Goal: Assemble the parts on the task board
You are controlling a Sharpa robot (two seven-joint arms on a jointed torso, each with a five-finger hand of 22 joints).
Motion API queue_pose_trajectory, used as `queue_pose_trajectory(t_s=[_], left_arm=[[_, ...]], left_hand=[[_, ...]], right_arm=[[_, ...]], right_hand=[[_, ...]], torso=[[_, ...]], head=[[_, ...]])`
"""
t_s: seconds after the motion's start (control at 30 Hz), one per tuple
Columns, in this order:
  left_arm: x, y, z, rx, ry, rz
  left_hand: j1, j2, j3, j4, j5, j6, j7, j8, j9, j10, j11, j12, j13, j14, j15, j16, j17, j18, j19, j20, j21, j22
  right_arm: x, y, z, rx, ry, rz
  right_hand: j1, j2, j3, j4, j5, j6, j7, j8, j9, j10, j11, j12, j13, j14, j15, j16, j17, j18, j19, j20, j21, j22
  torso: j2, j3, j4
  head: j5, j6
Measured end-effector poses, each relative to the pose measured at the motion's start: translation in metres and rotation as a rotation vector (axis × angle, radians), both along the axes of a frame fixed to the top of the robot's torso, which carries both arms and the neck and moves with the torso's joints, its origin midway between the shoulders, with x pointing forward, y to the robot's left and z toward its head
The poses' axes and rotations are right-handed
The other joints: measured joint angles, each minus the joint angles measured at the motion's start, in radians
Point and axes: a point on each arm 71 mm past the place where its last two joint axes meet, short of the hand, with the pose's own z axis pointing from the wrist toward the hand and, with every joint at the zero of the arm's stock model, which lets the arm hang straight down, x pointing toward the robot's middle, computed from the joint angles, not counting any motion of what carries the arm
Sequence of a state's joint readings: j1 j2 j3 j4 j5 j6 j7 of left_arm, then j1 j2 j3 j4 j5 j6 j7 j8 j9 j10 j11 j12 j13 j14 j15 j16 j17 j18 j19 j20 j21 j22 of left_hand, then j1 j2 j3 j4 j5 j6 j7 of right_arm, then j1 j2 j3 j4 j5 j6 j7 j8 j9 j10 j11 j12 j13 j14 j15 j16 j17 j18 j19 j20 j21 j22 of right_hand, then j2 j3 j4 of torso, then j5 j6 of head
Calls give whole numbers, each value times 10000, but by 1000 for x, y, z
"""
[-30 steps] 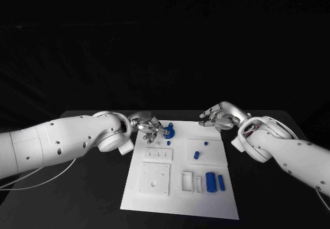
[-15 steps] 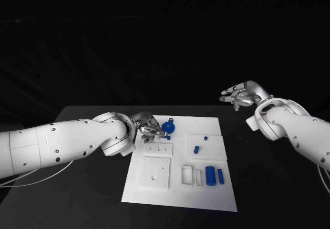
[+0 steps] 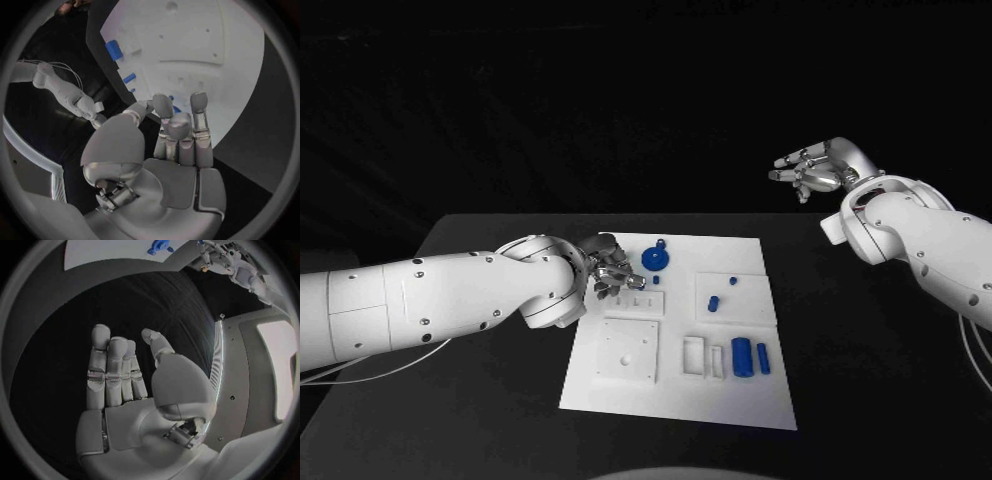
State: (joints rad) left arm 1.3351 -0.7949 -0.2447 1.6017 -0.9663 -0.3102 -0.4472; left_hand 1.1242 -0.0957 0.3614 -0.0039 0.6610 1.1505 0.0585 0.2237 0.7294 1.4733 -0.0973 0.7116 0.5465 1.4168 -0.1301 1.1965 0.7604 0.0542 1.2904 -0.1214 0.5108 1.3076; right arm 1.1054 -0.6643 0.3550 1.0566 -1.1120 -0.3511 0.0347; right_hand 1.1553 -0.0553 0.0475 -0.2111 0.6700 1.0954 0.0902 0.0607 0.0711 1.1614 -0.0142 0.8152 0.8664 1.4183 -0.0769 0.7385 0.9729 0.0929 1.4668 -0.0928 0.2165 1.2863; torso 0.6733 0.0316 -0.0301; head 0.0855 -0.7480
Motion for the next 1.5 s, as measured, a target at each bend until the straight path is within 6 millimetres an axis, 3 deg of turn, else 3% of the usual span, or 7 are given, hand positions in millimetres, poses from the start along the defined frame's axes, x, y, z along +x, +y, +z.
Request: queue_pose_trajectory(t_s=[0.3, 0.4, 0.83, 1.2, 1.27, 1.5], left_arm=[[-4, 1, -14, 375, 61, 217], [-4, 0, -18, 477, 30, 265], [-3, -2, -35, 770, -184, 364], [-2, -5, -37, 879, -403, 304], [-2, -5, -37, 892, -418, 292], [-2, -6, -37, 970, -439, 208]], left_hand=[[-1, -94, 0, 0, -34, 77, -2, -1, -18, -1, 0, 65, -9, 72, -3, 39, 130, -1, 36, 36, 0, -1], [-12, -127, 0, 0, -38, 92, -17, 39, -37, -1, 0, 133, -9, 72, -3, 39, 141, 157, -1, 74, 0, -1], [-59, -174, 0, 0, -41, 134, -60, 39, -19, -2, 1, 133, -31, 72, -2, 39, 155, 157, -1, 144, 78, -2], [-56, -171, 0, -1, -77, 148, -76, 82, -9, -2, 1, 133, -50, 72, -1, 39, 153, 158, -2, 215, 78, -3], [-44, -159, 0, -1, -78, 150, -79, 81, -9, -2, 1, 172, -50, 72, -1, 39, 153, 297, -1, 215, 118, -3], [-32, -146, -1, -1, -100, 152, -81, 79, -15, -3, 2, 173, -63, 71, 0, 38, 152, 314, -2, 215, 118, -4]], right_arm=[[3, -4, 0, 65, 12, -157], [4, -5, 0, 79, 17, -193], [4, -4, 0, 141, 10, -173], [4, -2, 1, 164, -3, -118], [4, -2, 1, 166, -3, -114], [4, -2, 1, 169, 0, -105]], right_hand=[[-39, 39, 12, -12, 77, 1, -1, 0, 0, 0, 0, 0, -30, 0, 0, 0, 0, -3, 0, 0, 0, -9], [-78, 0, 42, -42, 97, 2, -2, 0, 0, 0, 0, 0, -41, 0, 0, 0, 0, -4, 0, 0, -40, -9], [-78, 0, 71, -72, 194, 15, -15, 0, 0, 0, 0, 0, -64, 1, 0, 0, 1, -7, 0, 0, -40, -9], [-117, -40, 111, -111, 244, 16, -16, 0, 0, 0, 0, 0, -64, 1, 0, 0, 1, -8, 0, 0, -40, -8], [-117, -40, 111, -111, 244, 16, -16, 0, 0, 0, 0, 0, -64, 1, 0, 0, 1, -8, 0, 0, -40, -8], [-159, 2, 110, -111, 243, 16, -16, 0, 0, 0, 0, 0, -73, 1, 0, 0, 1, -8, 0, 0, -40, -8]], torso=[[-10, 7, -1], [-6, 6, -3], [5, -8, -4], [8, -7, -7], [7, -6, -7], [7, -5, -4]], head=[[-5, -107], [-13, -128], [-68, -206], [-85, -246], [-88, -250], [-92, -268]])
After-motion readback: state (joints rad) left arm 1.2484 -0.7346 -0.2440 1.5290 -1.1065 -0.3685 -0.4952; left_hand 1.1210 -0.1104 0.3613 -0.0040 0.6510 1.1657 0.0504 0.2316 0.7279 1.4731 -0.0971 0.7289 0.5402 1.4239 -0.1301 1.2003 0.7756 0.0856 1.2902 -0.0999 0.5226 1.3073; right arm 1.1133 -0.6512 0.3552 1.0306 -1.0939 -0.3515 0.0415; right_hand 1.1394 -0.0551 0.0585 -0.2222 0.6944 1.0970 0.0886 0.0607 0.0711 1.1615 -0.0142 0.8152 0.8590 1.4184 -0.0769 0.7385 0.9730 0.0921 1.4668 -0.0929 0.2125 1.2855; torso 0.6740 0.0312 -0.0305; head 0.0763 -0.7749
